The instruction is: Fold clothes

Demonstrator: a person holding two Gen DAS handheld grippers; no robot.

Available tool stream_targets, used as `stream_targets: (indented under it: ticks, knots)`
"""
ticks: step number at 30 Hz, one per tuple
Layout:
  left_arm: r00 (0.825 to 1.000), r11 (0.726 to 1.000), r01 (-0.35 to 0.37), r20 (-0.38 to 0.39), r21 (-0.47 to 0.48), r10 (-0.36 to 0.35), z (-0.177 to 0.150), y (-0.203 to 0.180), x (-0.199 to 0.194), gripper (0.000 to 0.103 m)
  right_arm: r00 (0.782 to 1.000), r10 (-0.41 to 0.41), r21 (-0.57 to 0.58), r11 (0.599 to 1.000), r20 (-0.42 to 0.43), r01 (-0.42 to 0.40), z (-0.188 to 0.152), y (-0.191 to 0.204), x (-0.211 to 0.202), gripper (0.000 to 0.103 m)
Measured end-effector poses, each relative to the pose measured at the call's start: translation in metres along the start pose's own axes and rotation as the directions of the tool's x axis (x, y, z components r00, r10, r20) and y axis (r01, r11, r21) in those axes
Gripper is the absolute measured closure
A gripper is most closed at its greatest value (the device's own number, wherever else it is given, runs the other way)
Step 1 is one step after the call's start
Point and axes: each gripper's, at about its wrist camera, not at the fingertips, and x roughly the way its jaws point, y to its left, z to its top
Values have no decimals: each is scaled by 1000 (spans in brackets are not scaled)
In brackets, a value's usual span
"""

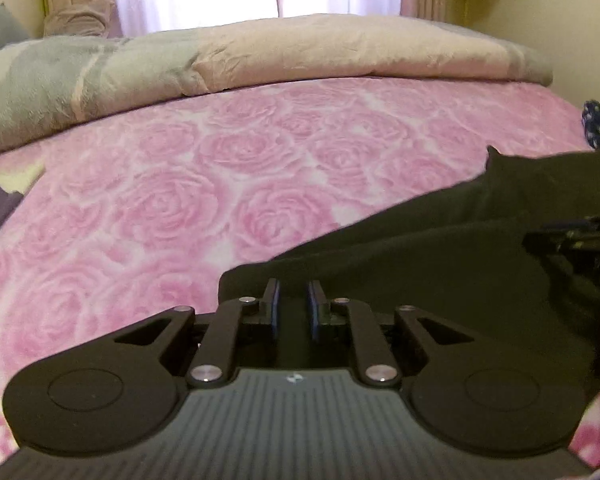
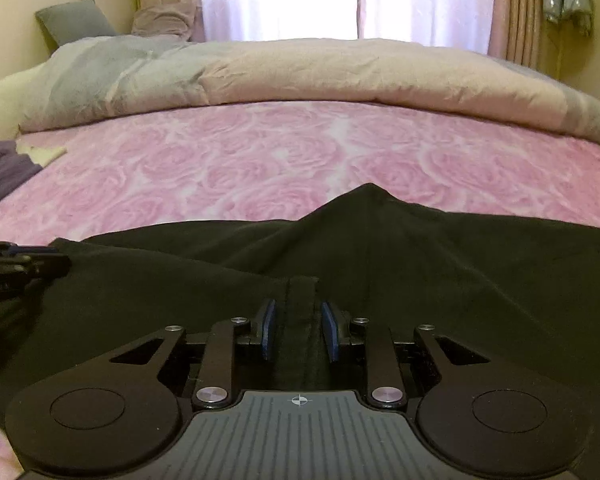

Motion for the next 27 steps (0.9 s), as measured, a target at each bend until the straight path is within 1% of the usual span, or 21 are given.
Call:
stream_targets:
  ticks: [2, 4, 6, 7, 9, 10, 13, 15, 16, 17, 18, 19, 20, 22, 23, 27]
  knots:
    - [999, 999, 33, 22, -12, -33, -9, -2, -23, 91, 1000, 7, 18, 1000, 26, -7, -8, -2, -25, 78]
    - [999, 999, 47, 24, 6, -47, -26, -9, -43, 91, 998, 22, 25, 999, 61, -24, -23, -1, -53, 78]
    - [999, 998, 52, 13, 18, -52, -44, -18, -58, 91, 999, 29, 28, 999, 37, -30, -42, 2, -69, 78]
    - [999, 999, 43, 4, 17, -43, -53, -21, -61, 91, 999, 24, 35, 999, 29, -25, -51, 2, -72, 78]
    - [1000, 1000, -3, 15, 10, 2, -66, -30, -69, 91, 1000, 9, 50, 999, 17, -10, -68, 2, -77, 78]
    - [1000, 1000, -23, 9, 3, 23, -65, -33, -74, 91, 1000, 10, 64, 998, -3, -10, -69, 1, -80, 78]
    - [997, 997, -70, -41, -25, 69, -53, -41, -88, 91, 999, -3, 61, 998, -33, 5, -61, 6, -92, 77]
    - [995, 995, -85, -59, -49, 82, -50, -48, -100, 88, 999, -16, 69, 997, -46, 19, -55, 8, -103, 77]
    - [994, 994, -92, -67, -60, 88, -49, -52, -107, 82, 998, -23, 79, 997, -51, 27, -55, 8, -107, 69]
    - [993, 993, -99, -75, -72, 93, -48, -55, -113, 75, 998, -33, 92, 995, -56, 38, -54, 7, -113, 54]
    - [992, 992, -105, -79, -75, 99, -48, -58, -118, 71, 998, -45, 106, 993, -41, 49, -56, 6, -121, 11]
    - [991, 991, -111, -83, -78, 104, -49, -61, -123, 70, 998, -57, 121, 991, -20, 59, -58, 5, -130, 3]
    - [990, 990, -117, -87, -80, 110, -50, -64, -128, 69, 998, -69, 136, 988, 1, 68, -59, 4, -138, 3]
    - [988, 988, -129, -94, -85, 121, -51, -70, -138, 64, 996, -84, 143, 986, 2, 83, -61, 3, -149, 3]
    - [987, 987, -135, -98, -87, 126, -52, -73, -143, 59, 996, -89, 149, 985, 1, 88, -62, 2, -155, 3]
    - [983, 983, -159, -113, -97, 148, -54, -85, -163, 54, 993, -119, 189, 975, -7, 118, -65, -3, -178, 3]
